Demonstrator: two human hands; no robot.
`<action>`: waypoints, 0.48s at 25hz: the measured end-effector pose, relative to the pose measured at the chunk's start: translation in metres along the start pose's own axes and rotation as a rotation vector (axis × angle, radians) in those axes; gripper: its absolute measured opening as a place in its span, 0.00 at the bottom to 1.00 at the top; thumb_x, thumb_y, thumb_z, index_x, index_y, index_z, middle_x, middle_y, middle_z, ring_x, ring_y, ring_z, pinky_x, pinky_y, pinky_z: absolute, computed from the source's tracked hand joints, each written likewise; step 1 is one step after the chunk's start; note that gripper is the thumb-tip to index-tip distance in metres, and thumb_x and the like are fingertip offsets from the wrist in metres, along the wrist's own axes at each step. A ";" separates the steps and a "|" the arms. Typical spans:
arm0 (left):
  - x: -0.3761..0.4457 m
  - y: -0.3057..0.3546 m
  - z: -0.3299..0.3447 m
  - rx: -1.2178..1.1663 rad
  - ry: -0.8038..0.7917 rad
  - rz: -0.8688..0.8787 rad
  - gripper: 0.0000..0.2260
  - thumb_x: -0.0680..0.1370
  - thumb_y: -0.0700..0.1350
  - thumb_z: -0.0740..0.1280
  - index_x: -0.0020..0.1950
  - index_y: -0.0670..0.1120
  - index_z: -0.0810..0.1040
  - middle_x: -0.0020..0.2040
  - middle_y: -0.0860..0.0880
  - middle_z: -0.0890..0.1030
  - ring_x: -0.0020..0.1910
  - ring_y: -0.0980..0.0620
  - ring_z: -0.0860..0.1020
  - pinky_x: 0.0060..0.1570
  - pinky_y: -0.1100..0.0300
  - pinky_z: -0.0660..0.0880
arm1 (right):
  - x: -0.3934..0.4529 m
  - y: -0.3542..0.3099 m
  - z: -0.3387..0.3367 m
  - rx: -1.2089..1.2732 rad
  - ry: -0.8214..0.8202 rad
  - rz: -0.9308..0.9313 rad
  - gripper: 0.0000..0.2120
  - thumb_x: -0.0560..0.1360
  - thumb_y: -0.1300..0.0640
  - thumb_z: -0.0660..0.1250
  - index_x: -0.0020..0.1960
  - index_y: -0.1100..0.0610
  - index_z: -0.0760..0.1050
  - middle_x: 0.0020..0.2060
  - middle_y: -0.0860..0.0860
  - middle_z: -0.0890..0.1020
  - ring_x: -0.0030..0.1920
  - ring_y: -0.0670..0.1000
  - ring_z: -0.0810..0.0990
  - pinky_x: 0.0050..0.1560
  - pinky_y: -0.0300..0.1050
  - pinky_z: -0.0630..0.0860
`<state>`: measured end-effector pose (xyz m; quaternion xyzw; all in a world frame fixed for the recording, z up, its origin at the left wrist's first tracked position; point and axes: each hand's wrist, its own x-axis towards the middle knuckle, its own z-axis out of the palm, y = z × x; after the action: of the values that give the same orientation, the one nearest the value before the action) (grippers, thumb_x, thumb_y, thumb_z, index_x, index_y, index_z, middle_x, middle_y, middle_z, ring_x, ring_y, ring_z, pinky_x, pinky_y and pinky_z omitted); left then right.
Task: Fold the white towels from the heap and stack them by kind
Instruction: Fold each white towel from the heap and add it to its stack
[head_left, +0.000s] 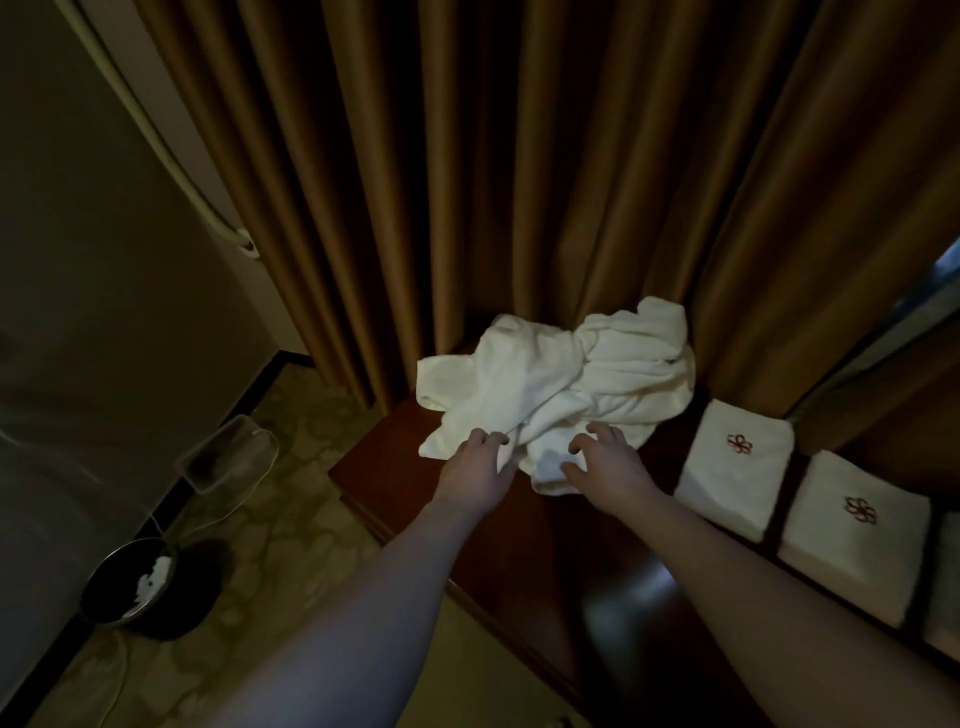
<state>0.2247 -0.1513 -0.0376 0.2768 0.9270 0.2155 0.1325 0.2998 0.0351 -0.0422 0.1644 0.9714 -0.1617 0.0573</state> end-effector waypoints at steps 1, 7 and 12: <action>0.007 0.001 0.001 0.001 -0.009 0.001 0.20 0.80 0.54 0.61 0.70 0.48 0.69 0.63 0.47 0.70 0.62 0.46 0.72 0.53 0.52 0.72 | 0.008 0.005 -0.002 0.000 -0.008 -0.007 0.19 0.78 0.46 0.62 0.65 0.55 0.72 0.71 0.55 0.64 0.71 0.54 0.61 0.68 0.49 0.64; 0.058 0.010 -0.003 0.023 -0.007 -0.052 0.19 0.80 0.53 0.62 0.69 0.48 0.69 0.63 0.47 0.70 0.63 0.47 0.71 0.56 0.53 0.70 | 0.058 0.035 -0.012 0.079 -0.034 -0.007 0.17 0.78 0.47 0.62 0.62 0.55 0.73 0.61 0.53 0.71 0.64 0.53 0.67 0.62 0.46 0.68; 0.104 0.018 0.005 0.058 -0.034 -0.030 0.16 0.80 0.51 0.62 0.66 0.47 0.73 0.63 0.47 0.72 0.64 0.48 0.70 0.56 0.55 0.70 | 0.089 0.053 -0.010 0.127 -0.097 0.017 0.16 0.77 0.47 0.63 0.61 0.55 0.75 0.60 0.54 0.72 0.62 0.54 0.69 0.63 0.45 0.67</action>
<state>0.1504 -0.0768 -0.0466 0.2704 0.9344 0.1820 0.1436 0.2334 0.1125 -0.0629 0.1678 0.9538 -0.2303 0.0948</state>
